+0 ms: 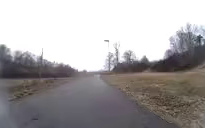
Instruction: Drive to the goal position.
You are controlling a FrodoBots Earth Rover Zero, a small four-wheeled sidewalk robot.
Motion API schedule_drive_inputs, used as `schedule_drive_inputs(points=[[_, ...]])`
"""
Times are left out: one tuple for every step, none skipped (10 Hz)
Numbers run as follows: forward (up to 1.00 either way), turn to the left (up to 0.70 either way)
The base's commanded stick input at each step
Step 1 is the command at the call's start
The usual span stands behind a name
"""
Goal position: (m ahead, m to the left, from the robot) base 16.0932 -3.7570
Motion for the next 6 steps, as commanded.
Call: schedule_drive_inputs(points=[[0.70, 0.35], [0.70, 0.24], [0.70, 0.00], [0.70, 0.00], [0.70, 0.00], [0.70, 0.00]])
